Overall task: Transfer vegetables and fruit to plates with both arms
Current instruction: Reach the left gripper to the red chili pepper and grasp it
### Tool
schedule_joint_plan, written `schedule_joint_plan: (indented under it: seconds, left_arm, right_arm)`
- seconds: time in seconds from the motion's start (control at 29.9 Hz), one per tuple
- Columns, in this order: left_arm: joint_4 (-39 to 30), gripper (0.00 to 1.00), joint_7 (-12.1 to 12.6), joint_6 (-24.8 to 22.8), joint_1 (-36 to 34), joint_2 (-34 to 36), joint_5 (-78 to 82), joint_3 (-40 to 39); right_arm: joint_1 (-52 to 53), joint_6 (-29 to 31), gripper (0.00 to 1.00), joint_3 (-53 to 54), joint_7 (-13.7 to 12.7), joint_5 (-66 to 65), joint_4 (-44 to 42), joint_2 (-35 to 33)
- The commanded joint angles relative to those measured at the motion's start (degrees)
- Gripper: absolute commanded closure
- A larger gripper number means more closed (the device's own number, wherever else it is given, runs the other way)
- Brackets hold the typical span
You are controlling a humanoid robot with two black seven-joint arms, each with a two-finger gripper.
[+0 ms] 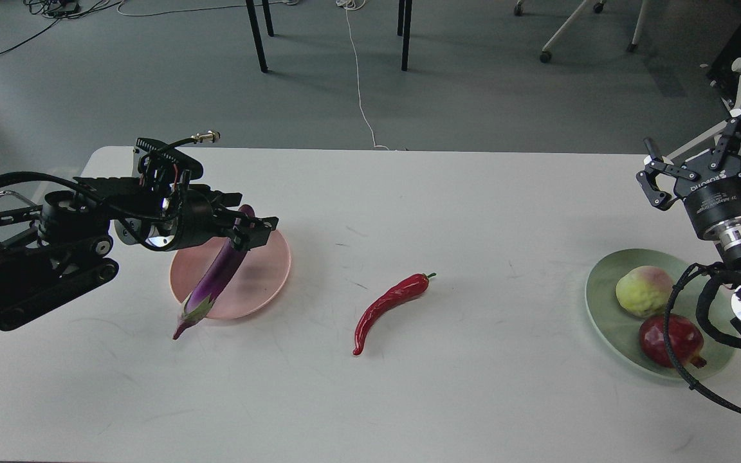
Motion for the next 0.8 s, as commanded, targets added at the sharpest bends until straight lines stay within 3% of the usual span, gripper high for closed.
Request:
schedule_joint_plan:
  seconds: [0.0,0.3,0.47,0.7,0.77]
  left_arm:
    - [-0.58,0.19,0.07,-0.29,-1.73,-5.13,0.47,0.44]
    - [0.73,0.19,0.59,-4.77,-2.0,-20.42,5.73,2.45]
    - [7.76,0.2,0.68,-4.77,-1.83,-28.42,8.47,7.21]
    - [11.46,0.24,0.59,-4.77,-1.65,-29.75,8.56,7.56]
    - [11.72,0.3,0.59,-4.77,-1.47,-29.93,8.65,7.65]
  right_arm:
    - [0.0,0.0,0.02,0.09,0.05,0.0,0.09,-0.01]
    - [0.0,0.0,0.02,0.17,0.05,0.0,-0.09,-0.28]
    - [0.09,0.0,0.02,0.17,0.05,0.0,0.0,-0.19]
    - [0.09,0.0,0.02,0.17,0.05,0.0,0.0,-0.28]
    - [0.18,0.0,0.02,0.17,0.05,0.0,0.0,-0.28]
